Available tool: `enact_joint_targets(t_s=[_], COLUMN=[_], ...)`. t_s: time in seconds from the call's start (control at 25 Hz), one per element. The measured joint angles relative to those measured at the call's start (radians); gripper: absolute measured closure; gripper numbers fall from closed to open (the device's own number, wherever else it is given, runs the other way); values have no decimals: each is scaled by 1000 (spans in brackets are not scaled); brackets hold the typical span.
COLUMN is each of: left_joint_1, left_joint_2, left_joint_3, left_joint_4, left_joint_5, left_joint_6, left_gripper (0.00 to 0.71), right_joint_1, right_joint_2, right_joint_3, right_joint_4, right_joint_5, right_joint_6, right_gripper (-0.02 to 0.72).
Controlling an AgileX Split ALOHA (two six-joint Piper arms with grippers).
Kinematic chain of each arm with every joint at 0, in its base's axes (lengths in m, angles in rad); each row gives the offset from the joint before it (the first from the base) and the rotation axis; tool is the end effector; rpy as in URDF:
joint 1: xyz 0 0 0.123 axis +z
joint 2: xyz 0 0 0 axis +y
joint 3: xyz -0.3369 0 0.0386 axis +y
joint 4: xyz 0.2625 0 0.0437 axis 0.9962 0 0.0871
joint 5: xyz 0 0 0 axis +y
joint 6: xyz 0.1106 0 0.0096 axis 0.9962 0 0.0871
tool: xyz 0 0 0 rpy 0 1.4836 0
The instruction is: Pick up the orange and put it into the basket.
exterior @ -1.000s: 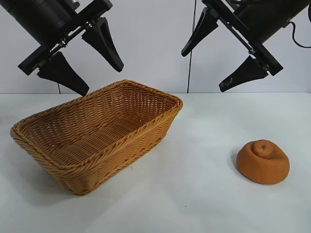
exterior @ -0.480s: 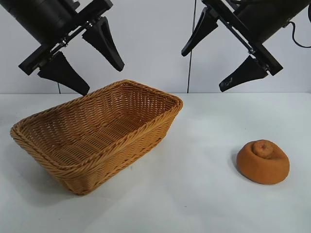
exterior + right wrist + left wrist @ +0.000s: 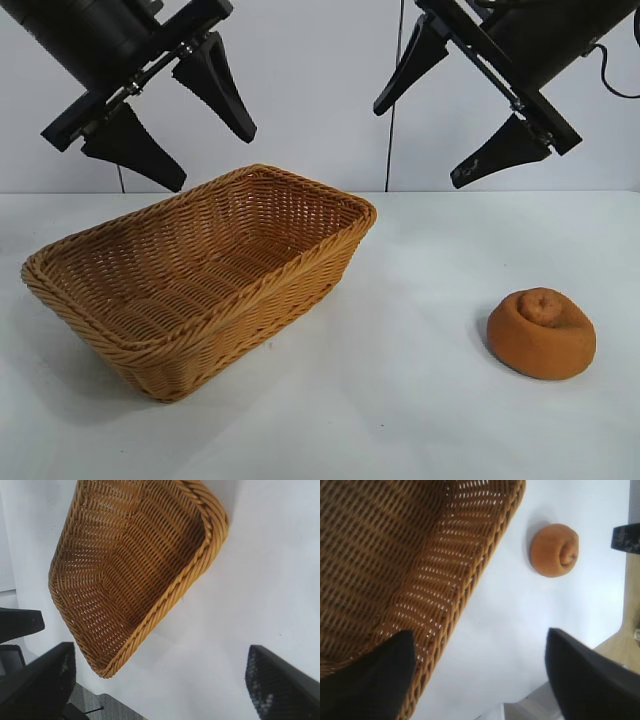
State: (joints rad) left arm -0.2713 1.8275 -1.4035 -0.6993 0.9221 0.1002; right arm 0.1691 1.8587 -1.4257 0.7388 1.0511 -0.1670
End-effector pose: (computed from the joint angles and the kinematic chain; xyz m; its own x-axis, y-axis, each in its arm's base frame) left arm 0.3903 -0.1677 0.2848 -0.9711 -0.0520 -0.2329 0.0978 0.8035 -0.5872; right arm 0.4001 0.1342 0.2789 -0.9869 0.0414 -0.1558 -0.0644 0.7849 0.6162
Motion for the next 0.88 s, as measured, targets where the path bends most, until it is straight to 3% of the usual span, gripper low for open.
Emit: enact_joint_targets(t_s=[0.24,0.56,0.88], left_joint_1=[31,36,36], left_joint_2=[-60,-208,-221], left_joint_3=[0,0,67], left_joint_4=[68,421,521], left_joint_5=[56,144,137], left_joint_6=[-143,-577,-884], left_gripper=[190,190,190], right_joint_1=[0,0,0], right_joint_2=[0,0,0], right_joint_3=[0,0,0], right_joint_4=[0,0,0], right_joint_5=[1,2,1], right_joint_6=[0,0,0], right_gripper=[72,72,72])
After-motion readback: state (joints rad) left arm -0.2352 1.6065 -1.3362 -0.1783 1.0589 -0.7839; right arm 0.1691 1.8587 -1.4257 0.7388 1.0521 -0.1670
